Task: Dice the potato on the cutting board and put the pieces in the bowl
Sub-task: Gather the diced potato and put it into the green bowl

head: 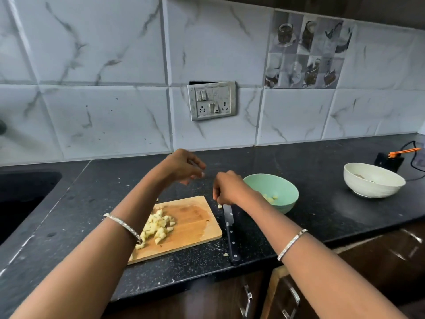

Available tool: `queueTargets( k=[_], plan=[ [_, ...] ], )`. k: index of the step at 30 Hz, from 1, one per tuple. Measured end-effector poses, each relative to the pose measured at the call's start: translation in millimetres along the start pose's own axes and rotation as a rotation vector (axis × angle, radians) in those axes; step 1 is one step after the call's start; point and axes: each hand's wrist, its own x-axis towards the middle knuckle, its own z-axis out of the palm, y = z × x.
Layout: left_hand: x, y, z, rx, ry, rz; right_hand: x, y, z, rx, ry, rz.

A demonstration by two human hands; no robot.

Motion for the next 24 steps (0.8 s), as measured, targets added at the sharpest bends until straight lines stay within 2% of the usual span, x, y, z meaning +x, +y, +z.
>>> queueTargets(
  k=[4, 8, 14, 19, 24],
  plan=[
    [-22, -25, -31, 0.073, -0.018, -0.072, 3, -8, 15, -0.096, -0.070, -0.016],
    [-40, -43, -50, 0.121, -0.017, -0.125, 4, -11, 24, -0.118, -0.058, -0.018],
    [-55, -61, -54, 0.185, -0.031, -0.217, 6, -16, 30, -0.080, -0.003, 0.028],
    [-68, -62, -59, 0.170, -0.027, -0.246, 3, -16, 27, -0.164, -0.089, 0.047],
    [-78, -65, -61, 0.167, -0.006, -0.255, -1, -21, 31, -0.178, -0.050, 0.066]
  ],
)
